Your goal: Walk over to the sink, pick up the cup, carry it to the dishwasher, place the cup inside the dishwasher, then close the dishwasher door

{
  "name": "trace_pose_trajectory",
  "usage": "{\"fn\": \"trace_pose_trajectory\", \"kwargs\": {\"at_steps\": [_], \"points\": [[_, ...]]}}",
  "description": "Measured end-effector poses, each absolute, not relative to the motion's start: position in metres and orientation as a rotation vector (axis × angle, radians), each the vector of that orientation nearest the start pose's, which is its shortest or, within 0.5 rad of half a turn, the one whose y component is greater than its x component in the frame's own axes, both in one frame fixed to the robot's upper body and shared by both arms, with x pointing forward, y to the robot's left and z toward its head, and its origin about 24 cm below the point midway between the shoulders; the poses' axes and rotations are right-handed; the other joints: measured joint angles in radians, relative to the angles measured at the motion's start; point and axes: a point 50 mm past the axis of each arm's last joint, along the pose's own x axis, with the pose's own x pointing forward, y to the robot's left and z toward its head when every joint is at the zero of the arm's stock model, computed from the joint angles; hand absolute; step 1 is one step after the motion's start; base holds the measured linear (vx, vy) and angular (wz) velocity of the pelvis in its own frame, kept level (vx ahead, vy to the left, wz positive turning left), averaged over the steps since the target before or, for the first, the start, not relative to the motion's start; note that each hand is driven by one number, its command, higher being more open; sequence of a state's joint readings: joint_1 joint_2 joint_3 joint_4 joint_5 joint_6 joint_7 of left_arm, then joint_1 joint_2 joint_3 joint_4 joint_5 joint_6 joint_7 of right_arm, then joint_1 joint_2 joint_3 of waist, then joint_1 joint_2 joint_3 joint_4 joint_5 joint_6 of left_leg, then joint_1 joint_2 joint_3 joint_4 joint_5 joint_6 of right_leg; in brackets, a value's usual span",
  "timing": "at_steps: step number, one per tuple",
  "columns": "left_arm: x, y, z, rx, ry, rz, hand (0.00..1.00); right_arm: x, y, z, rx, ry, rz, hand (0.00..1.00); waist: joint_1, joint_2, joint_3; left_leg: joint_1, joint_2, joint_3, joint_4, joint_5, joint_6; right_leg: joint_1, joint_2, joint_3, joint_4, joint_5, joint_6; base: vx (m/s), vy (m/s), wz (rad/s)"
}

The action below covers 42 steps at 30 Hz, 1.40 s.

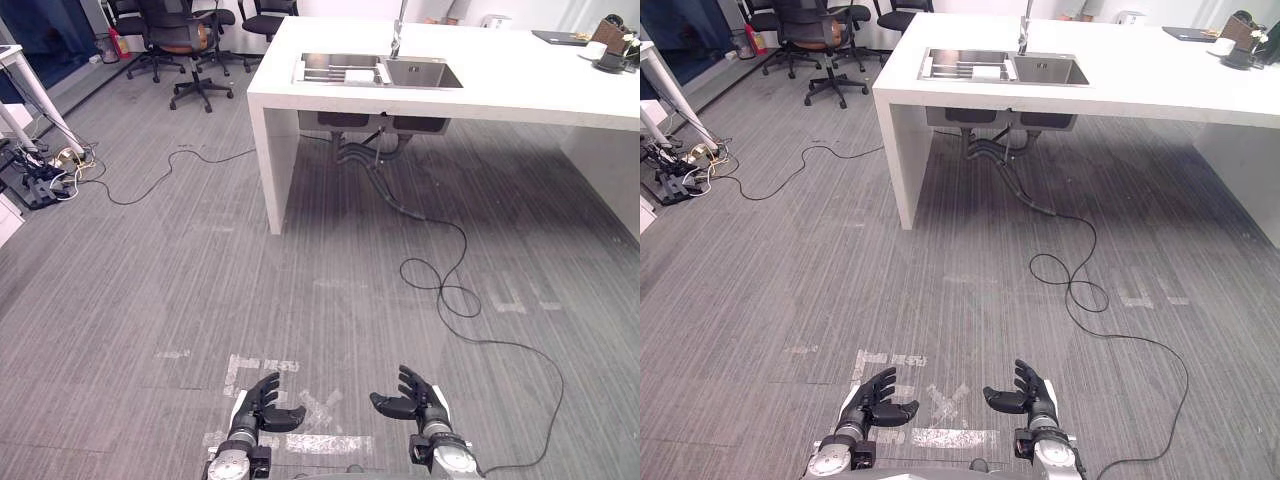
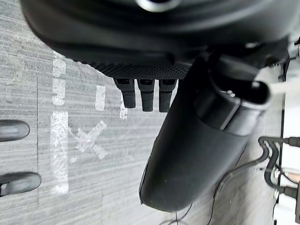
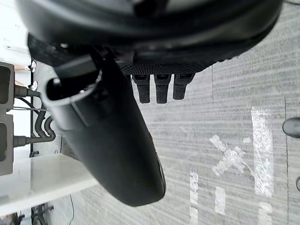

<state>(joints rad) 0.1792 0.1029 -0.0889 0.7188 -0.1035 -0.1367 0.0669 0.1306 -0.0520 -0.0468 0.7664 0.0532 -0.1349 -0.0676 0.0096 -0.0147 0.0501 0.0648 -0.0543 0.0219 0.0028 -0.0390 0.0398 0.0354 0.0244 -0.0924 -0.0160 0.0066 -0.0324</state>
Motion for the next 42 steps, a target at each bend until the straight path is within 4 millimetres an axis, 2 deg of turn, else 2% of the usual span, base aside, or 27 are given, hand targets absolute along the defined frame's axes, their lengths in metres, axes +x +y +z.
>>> {"fn": "trace_pose_trajectory", "kwargs": {"at_steps": [4, 9, 29, 32, 35, 38, 41, 42], "points": [[0.131, 0.195, -0.125, 0.047, 0.758, 0.159, 0.90, 0.139, -0.202, -0.126, -0.026, 0.753, -0.232, 0.90, -0.001, 0.000, -0.002, 0.002, 0.000, 0.003, 0.000, 0.000, 0.000, 0.000, 0.000, 0.003, 0.000, 0.000, 0.000, 0.00, 0.000, 0.00], [0.126, 0.202, -0.128, 0.049, 0.781, 0.187, 0.90, 0.136, -0.211, -0.126, -0.021, 0.759, -0.270, 0.90, -0.002, 0.001, -0.003, 0.004, 0.000, 0.008, -0.002, 0.000, 0.000, 0.001, 0.000, 0.008, -0.001, 0.000, 0.000, 0.00, 0.000, -0.01], [0.112, 0.207, -0.133, 0.037, 0.822, 0.222, 0.90, 0.126, -0.222, -0.131, 0.025, 0.802, -0.340, 0.90, -0.003, 0.015, 0.002, 0.003, 0.004, 0.045, -0.013, -0.006, -0.007, -0.005, 0.007, 0.041, -0.021, 0.012, 0.002, 0.00, 0.009, -0.04], [0.113, 0.207, -0.132, 0.035, 0.818, 0.224, 0.90, 0.127, -0.228, -0.129, 0.022, 0.795, -0.360, 0.90, -0.001, 0.020, 0.006, -0.005, 0.008, 0.059, -0.005, -0.016, -0.009, -0.016, 0.011, 0.054, -0.020, 0.012, 0.002, 0.01, 0.016, -0.14], [0.115, 0.205, -0.131, 0.016, 0.809, 0.230, 0.90, 0.130, -0.233, -0.127, 0.008, 0.783, -0.363, 0.90, 0.001, 0.028, 0.012, -0.036, 0.014, 0.078, 0.046, -0.054, -0.008, -0.032, 0.016, 0.075, -0.012, 0.007, 0.006, 0.02, 0.021, -0.23], [0.121, 0.203, -0.127, 0.005, 0.771, 0.226, 0.90, 0.136, -0.237, -0.123, -0.005, 0.763, -0.364, 0.90, 0.004, 0.049, 0.027, -0.096, 0.031, 0.106, 0.152, -0.126, -0.003, -0.080, 0.024, 0.098, 0.058, -0.035, 0.012, 0.03, 0.042, -0.28], [0.130, 0.201, -0.120, -0.007, 0.727, 0.223, 0.90, 0.142, -0.239, -0.121, -0.010, 0.750, -0.368, 0.90, 0.003, 0.057, 0.041, -0.127, 0.032, 0.123, 0.229, -0.183, 0.008, -0.164, 0.020, 0.109, 0.239, -0.138, 0.028, 0.05, 0.041, -0.12], [0.134, 0.199, -0.118, -0.014, 0.708, 0.218, 0.90, 0.142, -0.238, -0.121, -0.010, 0.750, -0.369, 0.90, 0.001, 0.051, 0.051, -0.126, 0.021, 0.123, 0.265, -0.216, 0.019, -0.209, 0.004, 0.100, 0.374, -0.202, 0.054, 0.12, 0.064, -0.04]]}}
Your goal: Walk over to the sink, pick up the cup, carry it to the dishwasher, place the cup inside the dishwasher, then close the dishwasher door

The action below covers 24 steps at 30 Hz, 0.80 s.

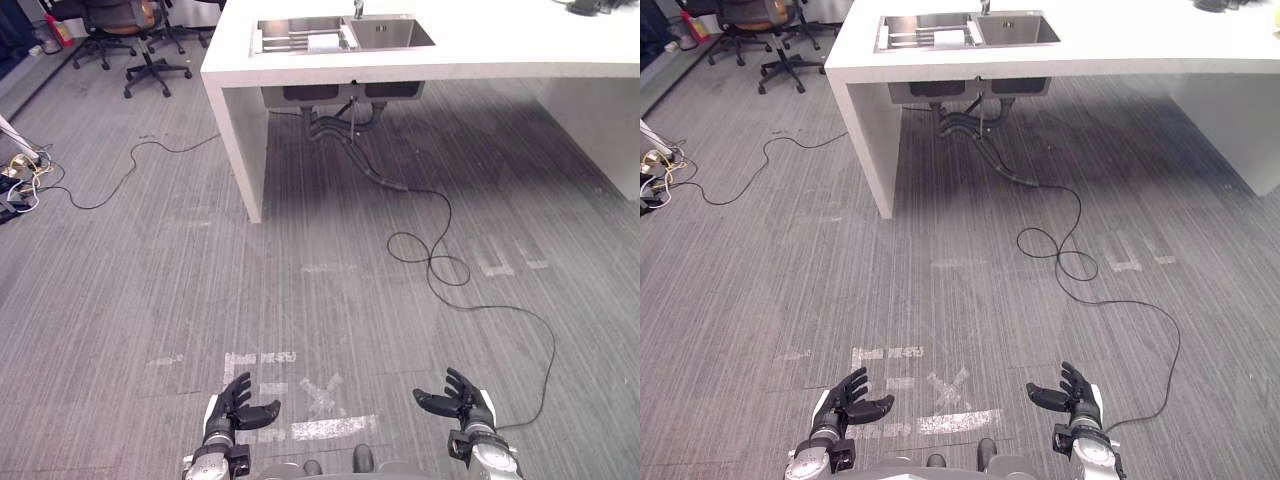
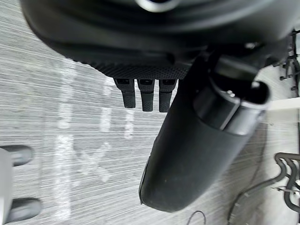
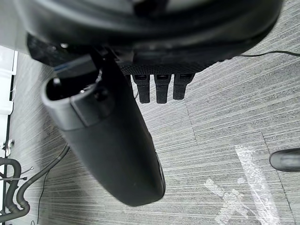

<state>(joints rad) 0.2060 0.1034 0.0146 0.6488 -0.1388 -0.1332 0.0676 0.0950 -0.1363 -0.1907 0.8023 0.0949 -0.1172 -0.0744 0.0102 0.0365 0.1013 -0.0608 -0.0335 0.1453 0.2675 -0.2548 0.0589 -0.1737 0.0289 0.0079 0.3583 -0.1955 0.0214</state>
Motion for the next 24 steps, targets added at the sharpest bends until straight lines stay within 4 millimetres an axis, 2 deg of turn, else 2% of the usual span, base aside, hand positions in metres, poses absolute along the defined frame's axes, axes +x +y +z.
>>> {"fn": "trace_pose_trajectory", "kwargs": {"at_steps": [2, 4, 6, 8, 10, 11, 12, 13, 14, 15, 16, 17, 18, 19, 20, 21, 23, 24], "points": [[0.138, 0.197, -0.114, -0.012, 0.688, 0.203, 0.90, 0.144, -0.237, -0.120, -0.008, 0.745, -0.367, 0.90, 0.002, -0.001, 0.020, 0.021, -0.008, 0.002, 0.023, -0.024, 0.007, -0.062, -0.020, -0.027, 0.187, -0.030, 0.016, 0.15, 0.058, 0.02], [0.144, 0.196, -0.109, -0.006, 0.657, 0.189, 0.90, 0.146, -0.229, -0.118, 0.011, 0.731, -0.356, 0.90, -0.001, -0.023, 0.050, 0.081, -0.029, -0.007, 0.043, -0.060, 0.028, -0.179, -0.073, -0.074, 0.502, -0.044, 0.024, 0.23, 0.044, 0.12], [0.146, 0.194, -0.108, -0.014, 0.654, 0.189, 0.90, 0.149, -0.226, -0.116, 0.012, 0.717, -0.342, 0.90, -0.003, -0.025, 0.052, 0.118, -0.031, -0.020, 0.049, -0.093, 0.022, -0.226, -0.105, -0.108, 0.561, -0.094, 0.018, 0.30, 0.010, 0.16], [0.151, 0.191, -0.106, -0.012, 0.643, 0.182, 0.90, 0.154, -0.225, -0.112, 0.009, 0.694, -0.335, 0.90, -0.012, -0.024, 0.054, 0.152, -0.026, -0.042, 0.028, -0.105, 0.014, -0.268, -0.117, -0.133, 0.501, -0.116, 0.020, 0.38, -0.038, 0.30], [0.160, 0.188, -0.103, -0.023, 0.623, 0.182, 0.90, 0.160, -0.228, -0.111, 0.000, 0.688, -0.331, 0.90, -0.025, -0.006, 0.066, 0.190, 0.011, -0.065, -0.013, -0.111, -0.005, -0.302, -0.095, -0.140, 0.356, -0.100, 0.010, 0.42, -0.107, 0.35], [0.163, 0.190, -0.102, -0.018, 0.615, 0.183, 0.90, 0.162, -0.228, -0.111, -0.002, 0.692, -0.329, 0.90, -0.027, -0.007, 0.065, 0.214, 0.025, -0.074, -0.037, -0.118, -0.036, -0.305, -0.070, -0.127, 0.198, -0.009, 0.010, 0.65, -0.206, 0.33], [0.163, 0.192, -0.104, -0.011, 0.625, 0.182, 0.90, 0.157, -0.230, -0.114, -0.011, 0.708, -0.331, 0.90, -0.031, -0.016, 0.061, 0.251, 0.030, -0.082, -0.049, -0.139, -0.071, -0.290, -0.074, -0.128, 0.144, 0.161, -0.076, 0.68, -0.210, 0.17], [0.164, 0.188, -0.106, -0.020, 0.638, 0.181, 0.90, 0.157, -0.234, -0.115, -0.023, 0.719, -0.334, 0.90, -0.026, 0.003, 0.061, 0.260, 0.051, -0.080, -0.046, -0.144, -0.080, -0.290, -0.056, -0.137, 0.164, 0.147, -0.079, 0.58, -0.191, 0.07], [0.164, 0.187, -0.108, -0.023, 0.647, 0.180, 0.90, 0.162, -0.236, -0.114, -0.027, 0.721, -0.335, 0.90, -0.033, 0.017, 0.055, 0.238, 0.081, -0.079, 0.005, -0.134, -0.101, -0.278, -0.036, -0.150, 0.163, 0.113, -0.119, 0.43, -0.155, 0.03], [0.168, 0.184, -0.109, -0.032, 0.649, 0.176, 0.90, 0.162, -0.236, -0.114, -0.028, 0.720, -0.339, 0.90, -0.039, 0.022, 0.059, 0.202, 0.103, -0.077, 0.120, -0.105, -0.120, -0.233, -0.024, -0.169, 0.140, 0.091, -0.146, 0.53, -0.211, 0.28], [0.168, 0.179, -0.110, -0.050, 0.652, 0.177, 0.90, 0.160, -0.235, -0.115, -0.028, 0.725, -0.340, 0.90, -0.048, 0.027, 0.063, 0.160, 0.122, -0.075, 0.266, -0.060, -0.118, -0.163, -0.012, -0.184, 0.098, 0.082, -0.146, 0.64, -0.242, 0.40], [0.167, 0.175, -0.110, -0.069, 0.652, 0.180, 0.90, 0.154, -0.233, -0.117, -0.028, 0.737, -0.334, 0.90, -0.048, 0.026, 0.066, 0.110, 0.149, -0.071, 0.444, 0.027, -0.113, -0.083, -0.003, -0.194, 0.043, 0.079, -0.150, 0.62, -0.221, 0.30], [0.164, 0.170, -0.109, -0.094, 0.642, 0.185, 0.90, 0.150, -0.226, -0.117, -0.022, 0.729, -0.322, 0.90, -0.037, 0.026, 0.068, 0.028, 0.196, -0.051, 0.670, 0.100, -0.113, 0.016, 0.014, -0.193, -0.019, 0.076, -0.156, 0.47, -0.151, 0.07], [0.165, 0.168, -0.106, -0.102, 0.627, 0.183, 0.90, 0.151, -0.224, -0.115, -0.013, 0.716, -0.322, 0.90, -0.029, 0.024, 0.070, -0.012, 0.219, -0.033, 0.756, 0.094, -0.109, 0.052, 0.021, -0.186, -0.039, 0.073, -0.160, 0.39, -0.109, -0.17], [0.167, 0.165, -0.102, -0.114, 0.604, 0.180, 0.90, 0.155, -0.221, -0.111, 0.022, 0.682, -0.332, 0.90, -0.014, 0.017, 0.075, -0.086, 0.254, 0.001, 0.854, 0.080, -0.094, 0.106, 0.025, -0.173, -0.070, 0.061, -0.179, 0.31, -0.081, -0.23], [0.170, 0.163, -0.098, -0.123, 0.582, 0.176, 0.90, 0.158, -0.217, -0.108, 0.036, 0.656, -0.333, 0.90, -0.001, 0.007, 0.080, -0.157, 0.271, 0.015, 0.863, 0.074, -0.093, 0.152, 0.025, -0.163, -0.099, 0.050, -0.196, 0.34, -0.061, -0.22], [0.171, 0.163, -0.095, -0.135, 0.562, 0.182, 0.90, 0.161, -0.214, -0.106, 0.042, 0.645, -0.328, 0.90, 0.013, 0.007, 0.079, -0.228, 0.280, 0.037, 0.804, 0.060, -0.080, 0.195, 0.023, -0.144, -0.136, 0.032, -0.222, 0.25, 0.015, -0.23], [0.169, 0.164, -0.093, -0.134, 0.554, 0.186, 0.90, 0.162, -0.212, -0.107, 0.045, 0.646, -0.322, 0.90, 0.028, 0.007, 0.079, -0.260, 0.271, 0.059, 0.702, 0.042, -0.086, 0.228, 0.018, -0.124, -0.166, 0.028, -0.224, 0.29, 0.107, -0.30]]}}
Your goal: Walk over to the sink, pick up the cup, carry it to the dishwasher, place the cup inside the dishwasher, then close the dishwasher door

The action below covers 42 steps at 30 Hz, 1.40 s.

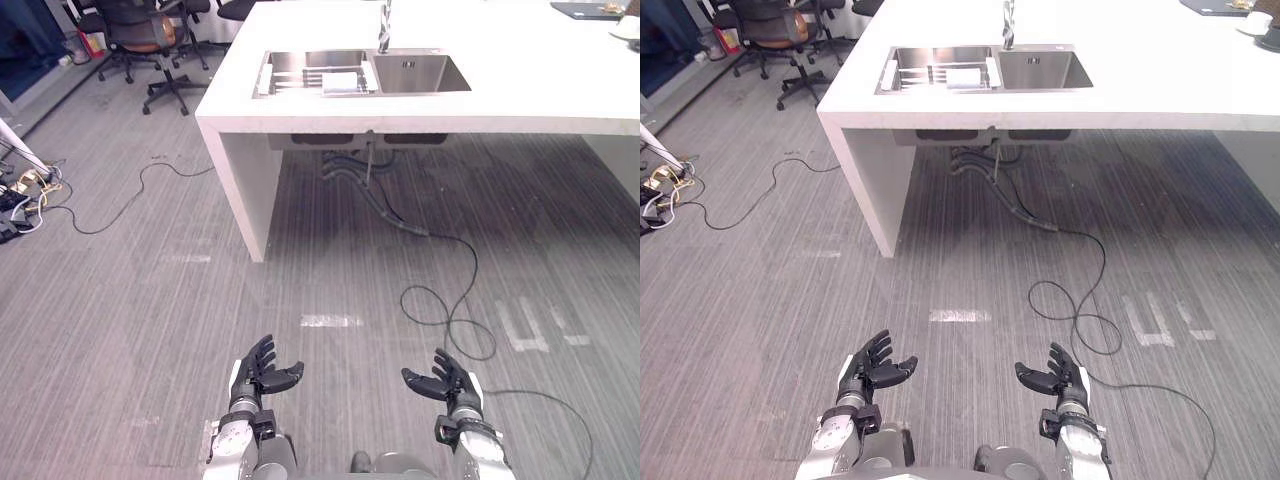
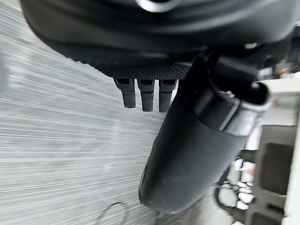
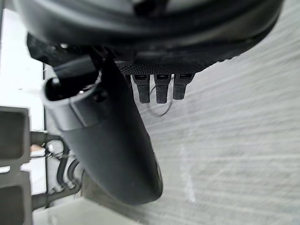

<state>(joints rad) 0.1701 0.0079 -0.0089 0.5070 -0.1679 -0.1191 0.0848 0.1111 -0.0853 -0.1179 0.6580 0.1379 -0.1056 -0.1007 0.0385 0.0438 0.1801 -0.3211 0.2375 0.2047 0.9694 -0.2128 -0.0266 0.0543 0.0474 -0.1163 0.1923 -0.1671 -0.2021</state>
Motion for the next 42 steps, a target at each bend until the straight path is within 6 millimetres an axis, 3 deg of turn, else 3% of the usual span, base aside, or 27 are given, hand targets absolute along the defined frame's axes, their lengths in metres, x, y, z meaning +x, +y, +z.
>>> {"fn": "trace_pose_trajectory", "kwargs": {"at_steps": [2, 4, 5, 6, 8, 10, 11, 12, 13, 15, 17, 18, 20, 21, 22, 24, 26, 27, 29, 30, 32, 35, 36, 37, 38, 39, 42], "points": [[0.167, 0.166, -0.094, -0.131, 0.560, 0.191, 0.90, 0.163, -0.211, -0.108, 0.049, 0.655, -0.324, 0.90, 0.008, -0.003, 0.002, -0.021, -0.048, 0.003, -0.245, -0.002, -0.003, 0.046, -0.020, 0.014, -0.033, -0.007, 0.022, 0.35, 0.151, -0.21], [0.163, 0.165, -0.098, -0.140, 0.584, 0.196, 0.90, 0.164, -0.217, -0.114, 0.051, 0.696, -0.351, 0.90, 0.027, 0.008, -0.003, 0.001, -0.116, -0.006, -0.650, 0.116, -0.026, 0.069, -0.041, 0.047, -0.038, -0.040, 0.087, 0.41, 0.219, -0.33], [0.162, 0.166, -0.100, -0.138, 0.591, 0.198, 0.90, 0.163, -0.218, -0.117, 0.048, 0.711, -0.352, 0.90, 0.033, 0.011, -0.004, 0.010, -0.120, -0.012, -0.692, 0.199, -0.012, 0.075, -0.042, 0.063, -0.035, -0.054, 0.111, 0.44, 0.279, -0.55], [0.160, 0.168, -0.103, -0.128, 0.610, 0.203, 0.90, 0.162, -0.214, -0.121, 0.053, 0.742, -0.344, 0.90, 0.045, -0.008, -0.006, 0.030, -0.147, -0.002, -0.687, 0.236, 0.059, 0.092, -0.066, 0.090, -0.029, -0.084, 0.155, 0.37, 0.227, -0.36], [0.160, 0.174, -0.106, -0.104, 0.630, 0.202, 0.90, 0.160, -0.212, -0.123, 0.054, 0.756, -0.341, 0.90, 0.038, -0.040, -0.012, 0.014, -0.193, 0.001, -0.636, 0.159, 0.085, 0.069, -0.115, 0.116, 0.050, -0.116, 0.204, 0.48, 0.243, 0.01], [0.158, 0.172, -0.108, -0.104, 0.645, 0.193, 0.90, 0.156, -0.213, -0.126, 0.055, 0.775, -0.346, 0.90, 0.028, -0.050, -0.008, 0.062, -0.222, 0.016, -0.622, 0.101, 0.097, 0.001, -0.144, 0.161, 0.285, -0.126, 0.259, 0.48, 0.243, 0.02], [0.154, 0.171, -0.109, -0.091, 0.657, 0.177, 0.90, 0.152, -0.212, -0.128, 0.057, 0.788, -0.343, 0.90, 0.027, -0.053, -0.006, 0.122, -0.242, 0.025, -0.627, 0.067, 0.101, -0.075, -0.166, 0.176, 0.508, -0.080, 0.371, 0.46, 0.200, -0.04], [0.154, 0.168, -0.110, -0.080, 0.662, 0.156, 0.90, 0.148, -0.210, -0.130, 0.064, 0.799, -0.337, 0.90, 0.021, -0.054, -0.006, 0.178, -0.257, 0.023, -0.627, 0.037, 0.115, -0.146, -0.184, 0.172, 0.709, -0.070, 0.403, 0.46, 0.172, 0.00], [0.154, 0.168, -0.109, -0.076, 0.661, 0.149, 0.90, 0.147, -0.208, -0.131, 0.068, 0.804, -0.333, 0.90, 0.016, -0.054, -0.006, 0.208, -0.262, 0.023, -0.627, 0.022, 0.116, -0.176, -0.191, 0.163, 0.781, -0.076, 0.392, 0.48, 0.117, 0.08], [0.163, 0.168, -0.102, -0.074, 0.617, 0.145, 0.90, 0.146, -0.202, -0.131, 0.075, 0.802, -0.310, 0.90, -0.003, -0.055, -0.006, 0.309, -0.266, 0.000, -0.656, -0.019, 0.117, -0.290, -0.203, 0.081, 0.854, -0.114, 0.323, 0.50, 0.048, 0.24], [0.175, 0.166, -0.091, -0.084, 0.553, 0.135, 0.90, 0.149, -0.200, -0.128, 0.082, 0.780, -0.308, 0.90, -0.019, -0.058, -0.009, 0.353, -0.264, -0.034, -0.691, -0.031, 0.104, -0.381, -0.201, 0.029, 0.771, -0.143, 0.275, 0.42, -0.042, 0.52], [0.181, 0.164, -0.086, -0.089, 0.527, 0.129, 0.90, 0.149, -0.200, -0.127, 0.082, 0.771, -0.309, 0.90, -0.026, -0.058, -0.009, 0.371, -0.260, -0.056, -0.699, -0.039, 0.096, -0.412, -0.194, 0.024, 0.695, -0.145, 0.270, 0.52, -0.117, 0.70], [0.190, 0.163, -0.078, -0.093, 0.483, 0.124, 0.90, 0.148, -0.201, -0.127, 0.082, 0.776, -0.313, 0.90, -0.030, -0.057, -0.008, 0.414, -0.244, -0.087, -0.720, -0.055, 0.071, -0.431, -0.160, 0.055, 0.465, -0.116, 0.264, 0.50, -0.183, 0.51], [0.193, 0.163, -0.073, -0.092, 0.458, 0.125, 0.90, 0.147, -0.201, -0.128, 0.083, 0.781, -0.312, 0.90, -0.029, -0.067, -0.014, 0.432, -0.242, -0.093, -0.725, -0.072, 0.044, -0.423, -0.143, 0.071, 0.327, -0.047, 0.260, 0.57, -0.218, 0.43], [0.196, 0.163, -0.067, -0.097, 0.431, 0.134, 0.90, 0.142, -0.205, -0.130, 0.069, 0.801, -0.320, 0.90, -0.029, -0.049, -0.020, 0.462, -0.215, -0.121, -0.721, -0.105, 0.016, -0.409, -0.122, 0.068, 0.327, 0.078, 0.241, 0.50, -0.176, 0.32], [0.201, 0.158, -0.051, -0.116, 0.354, 0.133, 0.90, 0.145, -0.208, -0.128, 0.060, 0.790, -0.321, 0.90, -0.021, -0.036, -0.027, 0.454, -0.175, -0.119, -0.693, -0.098, 0.000, -0.400, -0.097, 0.047, 0.342, 0.036, 0.211, 0.47, -0.217, 0.20], [0.209, 0.152, -0.031, -0.128, 0.260, 0.107, 0.90, 0.146, -0.208, -0.126, 0.059, 0.778, -0.321, 0.90, -0.027, -0.033, -0.025, 0.426, -0.147, -0.119, -0.581, -0.085, -0.021, -0.350, -0.086, 0.012, 0.331, 0.007, 0.180, 0.41, -0.226, 0.32], [0.213, 0.145, -0.014, -0.155, 0.188, 0.082, 0.90, 0.145, -0.208, -0.125, 0.050, 0.772, -0.315, 0.90, -0.026, -0.022, -0.018, 0.383, -0.113, -0.118, -0.420, -0.062, -0.048, -0.282, -0.066, -0.005, 0.289, 0.000, 0.173, 0.30, -0.156, 0.21], [0.215, 0.134, 0.015, -0.200, 0.060, 0.047, 0.90, 0.146, -0.207, -0.120, 0.035, 0.739, -0.299, 0.90, -0.018, -0.013, -0.011, 0.286, -0.063, -0.109, -0.148, 0.020, -0.053, -0.186, -0.051, -0.008, 0.225, -0.007, 0.162, 0.31, -0.122, 0.04], [0.216, 0.127, 0.034, -0.218, -0.029, 0.018, 0.90, 0.146, -0.206, -0.117, 0.031, 0.720, -0.294, 0.90, -0.009, -0.006, -0.008, 0.230, -0.034, -0.085, -0.025, 0.006, -0.052, -0.133, -0.045, -0.002, 0.197, -0.016, 0.154, 0.26, -0.061, -0.10], [0.212, 0.126, 0.064, -0.252, -0.171, 0.009, 0.90, 0.148, -0.204, -0.116, 0.026, 0.704, -0.282, 0.90, 0.001, -0.007, -0.008, 0.153, -0.006, -0.042, 0.032, -0.041, -0.039, -0.089, -0.045, 0.023, 0.168, -0.042, 0.155, 0.24, 0.021, -0.30], [0.205, 0.133, 0.093, -0.286, -0.345, 0.049, 0.90, 0.147, -0.207, -0.118, 0.002, 0.726, -0.270, 0.90, 0.032, 0.019, -0.024, 0.068, -0.036, -0.028, -0.128, -0.101, -0.025, -0.046, -0.065, 0.083, 0.137, -0.064, 0.190, 0.26, 0.173, -0.46], [0.204, 0.137, 0.098, -0.284, -0.384, 0.064, 0.90, 0.147, -0.207, -0.122, -0.014, 0.749, -0.256, 0.90, 0.034, 0.020, -0.023, 0.048, -0.073, -0.036, -0.248, -0.095, -0.025, -0.027, -0.086, 0.103, 0.129, -0.080, 0.216, 0.35, 0.318, -0.41], [0.203, 0.139, 0.099, -0.283, -0.397, 0.073, 0.90, 0.146, -0.209, -0.125, -0.035, 0.773, -0.244, 0.90, 0.037, 0.029, -0.026, 0.048, -0.115, -0.071, -0.443, -0.034, -0.040, -0.011, -0.100, 0.126, 0.122, -0.095, 0.244, 0.30, 0.285, -0.34], [0.203, 0.139, 0.099, -0.287, -0.397, 0.078, 0.90, 0.146, -0.212, -0.126, -0.050, 0.783, -0.240, 0.90, 0.042, 0.050, -0.034, 0.059, -0.116, -0.087, -0.552, 0.055, -0.036, -0.010, -0.092, 0.144, 0.123, -0.103, 0.262, 0.26, 0.241, -0.53], [0.202, 0.141, 0.096, -0.281, -0.384, 0.086, 0.90, 0.146, -0.211, -0.129, -0.056, 0.807, -0.227, 0.90, 0.056, 0.052, -0.035, 0.087, -0.123, -0.055, -0.566, 0.112, 0.010, 0.003, -0.095, 0.185, 0.118, -0.107, 0.276, 0.28, 0.233, -0.36], [0.201, 0.146, 0.089, -0.248, -0.343, 0.091, 0.90, 0.151, -0.206, -0.130, -0.054, 0.809, -0.202, 0.90, 0.048, 0.013, -0.039, 0.084, -0.184, -0.031, -0.548, 0.071, 0.059, 0.045, -0.145, 0.229, 0.029, -0.092, 0.281, 0.37, 0.210, -0.04]]}}
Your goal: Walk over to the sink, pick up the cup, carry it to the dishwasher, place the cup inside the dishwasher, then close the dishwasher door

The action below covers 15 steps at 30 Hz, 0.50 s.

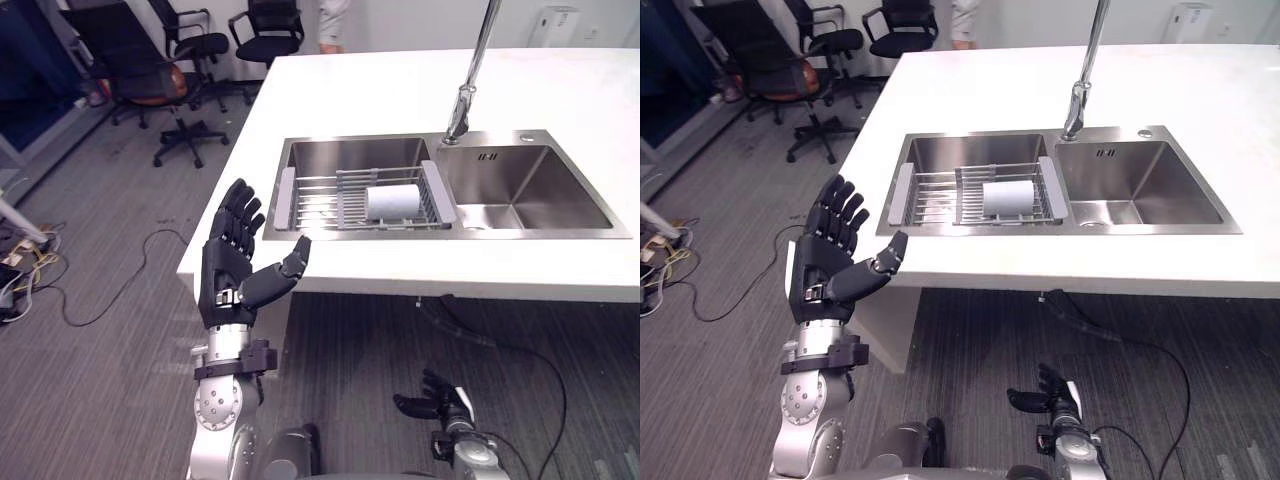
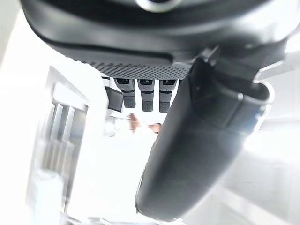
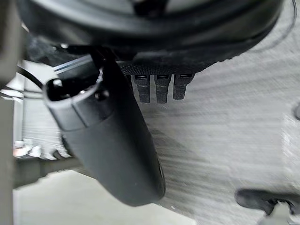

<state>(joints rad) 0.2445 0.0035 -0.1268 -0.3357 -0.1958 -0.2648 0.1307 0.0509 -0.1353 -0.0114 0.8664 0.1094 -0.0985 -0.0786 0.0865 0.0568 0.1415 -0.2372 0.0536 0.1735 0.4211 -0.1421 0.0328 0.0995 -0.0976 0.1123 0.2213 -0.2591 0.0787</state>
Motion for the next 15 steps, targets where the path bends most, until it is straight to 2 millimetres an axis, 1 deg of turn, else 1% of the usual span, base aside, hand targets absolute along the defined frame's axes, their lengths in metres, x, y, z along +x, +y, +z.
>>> {"fn": "trace_pose_trajectory", "kwargs": {"at_steps": [1, 2, 3, 4, 5, 6, 7, 8, 9, 10, 11, 12, 13, 14, 15], "points": [[0.200, 0.145, 0.088, -0.242, -0.331, 0.087, 0.90, 0.150, -0.207, -0.130, -0.061, 0.812, -0.198, 0.90, -0.001, -0.004, -0.002, 0.003, -0.008, 0.007, 0.008, -0.020, 0.008, 0.007, -0.010, 0.001, 0.004, 0.000, 0.001, 0.32, 0.152, -0.09], [0.200, 0.144, 0.087, -0.233, -0.321, 0.072, 0.90, 0.151, -0.207, -0.130, -0.068, 0.810, -0.196, 0.90, -0.002, -0.005, -0.002, 0.019, -0.013, 0.011, 0.002, -0.034, 0.013, -0.003, -0.013, 0.004, 0.047, -0.001, 0.004, 0.29, 0.136, -0.18], [0.199, 0.142, 0.086, -0.224, -0.313, 0.049, 0.90, 0.152, -0.206, -0.130, -0.064, 0.807, -0.195, 0.90, 0.001, -0.010, 0.002, 0.061, -0.017, 0.024, -0.022, -0.049, 0.012, -0.059, -0.014, 0.006, 0.196, -0.004, 0.087, 0.33, 0.141, -0.30], [0.198, 0.139, 0.086, -0.209, -0.305, 0.025, 0.90, 0.150, -0.202, -0.131, -0.047, 0.809, -0.200, 0.90, -0.004, -0.021, 0.006, 0.116, -0.023, 0.036, -0.048, -0.063, 0.013, -0.145, -0.019, 0.010, 0.416, 0.008, 0.198, 0.26, 0.092, -0.32], [0.198, 0.139, 0.086, -0.191, -0.303, 0.011, 0.90, 0.150, -0.200, -0.131, -0.039, 0.810, -0.198, 0.90, -0.009, -0.030, 0.006, 0.145, -0.026, 0.040, -0.057, -0.073, 0.014, -0.185, -0.025, 0.018, 0.534, 0.013, 0.197, 0.25, 0.033, -0.15], [0.197, 0.137, 0.087, -0.161, -0.301, -0.012, 0.90, 0.143, -0.196, -0.134, -0.026, 0.822, -0.195, 0.90, -0.023, -0.045, 0.002, 0.195, -0.034, 0.040, -0.065, -0.095, 0.015, -0.258, -0.030, 0.005, 0.707, 0.007, 0.185, 0.26, -0.021, 0.02], [0.196, 0.135, 0.090, -0.146, -0.314, -0.026, 0.90, 0.137, -0.194, -0.135, -0.017, 0.830, -0.195, 0.90, -0.033, -0.051, -0.001, 0.230, -0.033, 0.038, -0.067, -0.115, 0.012, -0.313, -0.040, -0.029, 0.775, -0.007, 0.151, 0.25, -0.041, 0.08], [0.196, 0.133, 0.093, -0.142, -0.328, -0.031, 0.90, 0.135, -0.193, -0.135, -0.012, 0.833, -0.193, 0.90, -0.039, -0.053, -0.003, 0.244, -0.030, 0.036, -0.068, -0.124, 0.009, -0.339, -0.044, -0.047, 0.777, -0.018, 0.125, 0.30, -0.105, 0.07], [0.194, 0.131, 0.100, -0.145, -0.359, -0.043, 0.90, 0.134, -0.190, -0.135, -0.004, 0.831, -0.191, 0.90, -0.049, -0.057, -0.005, 0.259, -0.021, 0.033, -0.067, -0.139, -0.003, -0.385, -0.044, -0.076, 0.743, -0.039, 0.086, 0.20, -0.086, 0.07], [0.194, 0.131, 0.104, -0.147, -0.373, -0.046, 0.90, 0.134, -0.190, -0.135, -0.001, 0.828, -0.191, 0.90, -0.052, -0.058, -0.006, 0.264, -0.015, 0.029, -0.065, -0.147, -0.010, -0.402, -0.043, -0.092, 0.709, -0.048, 0.070, 0.28, -0.149, 0.12], [0.194, 0.129, 0.107, -0.150, -0.394, -0.052, 0.90, 0.132, -0.190, -0.134, 0.004, 0.822, -0.192, 0.90, -0.057, -0.058, -0.007, 0.275, 0.000, 0.022, -0.062, -0.158, -0.027, -0.425, -0.040, -0.122, 0.615, -0.059, 0.046, 0.31, -0.223, 0.17], [0.195, 0.129, 0.109, -0.152, -0.403, -0.048, 0.90, 0.132, -0.189, -0.134, 0.005, 0.819, -0.190, 0.90, -0.057, -0.063, -0.013, 0.274, 0.009, 0.017, -0.047, -0.168, -0.044, -0.428, -0.037, -0.137, 0.474, -0.038, 0.012, 0.37, -0.275, 0.16], [0.196, 0.129, 0.109, -0.151, -0.406, -0.046, 0.90, 0.132, -0.189, -0.134, 0.008, 0.820, -0.190, 0.90, -0.056, -0.074, -0.020, 0.270, 0.008, 0.016, -0.034, -0.176, -0.056, -0.418, -0.038, -0.135, 0.382, 0.015, -0.013, 0.38, -0.308, 0.19], [0.198, 0.129, 0.105, -0.153, -0.384, -0.035, 0.90, 0.130, -0.192, -0.135, 0.004, 0.829, -0.199, 0.90, -0.057, -0.051, -0.025, 0.272, 0.035, -0.001, -0.013, -0.199, -0.084, -0.396, -0.014, -0.158, 0.344, 0.078, -0.032, 0.30, -0.229, 0.15], [0.199, 0.126, 0.100, -0.172, -0.355, -0.024, 0.90, 0.125, -0.198, -0.136, -0.002, 0.841, -0.219, 0.90, -0.054, -0.028, -0.038, 0.277, 0.068, 0.000, -0.024, -0.195, -0.087, -0.371, 0.015, -0.177, 0.315, 0.075, -0.048, 0.29, -0.213, 0.13]]}}
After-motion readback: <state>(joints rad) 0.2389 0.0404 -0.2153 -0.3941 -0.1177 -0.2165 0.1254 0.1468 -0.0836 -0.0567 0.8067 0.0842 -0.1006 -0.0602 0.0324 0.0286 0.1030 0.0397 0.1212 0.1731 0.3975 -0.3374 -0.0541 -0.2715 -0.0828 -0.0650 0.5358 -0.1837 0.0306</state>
